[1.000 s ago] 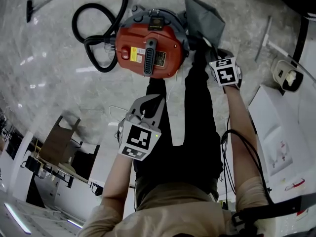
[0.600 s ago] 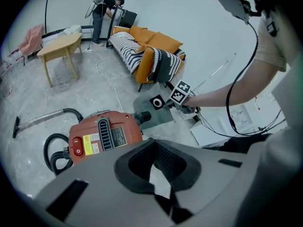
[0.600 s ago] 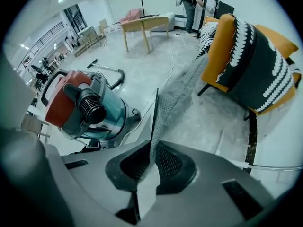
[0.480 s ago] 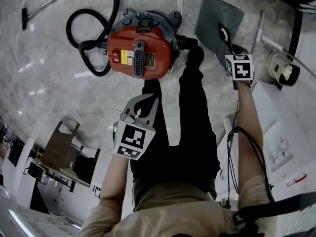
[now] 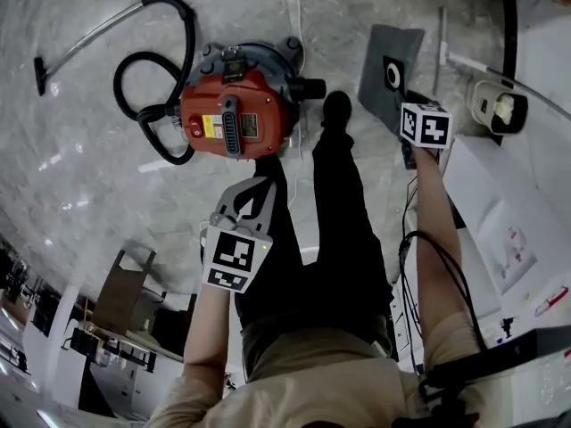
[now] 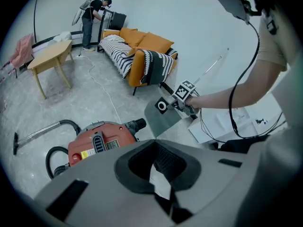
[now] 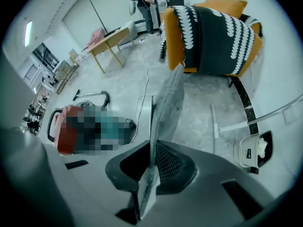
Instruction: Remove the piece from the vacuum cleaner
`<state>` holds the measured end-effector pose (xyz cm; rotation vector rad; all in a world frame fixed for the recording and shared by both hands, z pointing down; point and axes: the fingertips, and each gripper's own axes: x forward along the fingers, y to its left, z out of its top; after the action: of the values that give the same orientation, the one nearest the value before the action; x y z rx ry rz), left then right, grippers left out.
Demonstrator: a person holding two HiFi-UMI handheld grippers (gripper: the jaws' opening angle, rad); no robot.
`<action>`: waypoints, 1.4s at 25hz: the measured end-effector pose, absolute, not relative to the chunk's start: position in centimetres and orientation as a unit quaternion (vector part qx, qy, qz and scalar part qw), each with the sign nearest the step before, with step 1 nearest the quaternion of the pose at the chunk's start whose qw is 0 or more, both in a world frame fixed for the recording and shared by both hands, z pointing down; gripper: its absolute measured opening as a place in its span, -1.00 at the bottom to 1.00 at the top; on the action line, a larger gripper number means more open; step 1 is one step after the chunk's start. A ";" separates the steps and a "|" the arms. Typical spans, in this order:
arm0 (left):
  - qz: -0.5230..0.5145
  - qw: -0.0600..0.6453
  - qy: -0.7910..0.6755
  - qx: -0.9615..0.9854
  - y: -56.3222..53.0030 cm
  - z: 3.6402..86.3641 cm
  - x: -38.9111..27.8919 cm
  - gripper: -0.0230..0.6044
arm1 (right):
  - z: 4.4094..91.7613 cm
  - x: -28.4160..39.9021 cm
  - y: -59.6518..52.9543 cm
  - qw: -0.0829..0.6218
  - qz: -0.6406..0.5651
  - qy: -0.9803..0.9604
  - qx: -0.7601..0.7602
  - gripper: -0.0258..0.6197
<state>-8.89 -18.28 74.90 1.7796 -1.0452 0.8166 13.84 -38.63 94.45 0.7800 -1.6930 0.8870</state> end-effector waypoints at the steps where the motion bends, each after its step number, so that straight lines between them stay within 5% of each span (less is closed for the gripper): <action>1: 0.331 0.440 -0.420 0.721 -18.6 74.7 -8.9 -0.91 | 93.8 14.1 -38.4 0.509 0.374 -0.703 0.327 -0.84; 9: 0.313 0.404 -0.410 0.755 -20.4 69.3 -8.8 -0.91 | 85.7 17.1 -38.1 0.462 0.401 -0.693 0.381 -0.84; 35: 0.279 0.310 -0.481 0.771 -17.5 52.6 -19.9 -0.91 | 62.3 11.2 -35.5 0.427 0.321 -0.743 0.403 -0.84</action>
<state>-19.92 -17.50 52.62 2.0373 -1.2691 0.7372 11.17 -35.49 62.30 1.0080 -1.8571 0.8027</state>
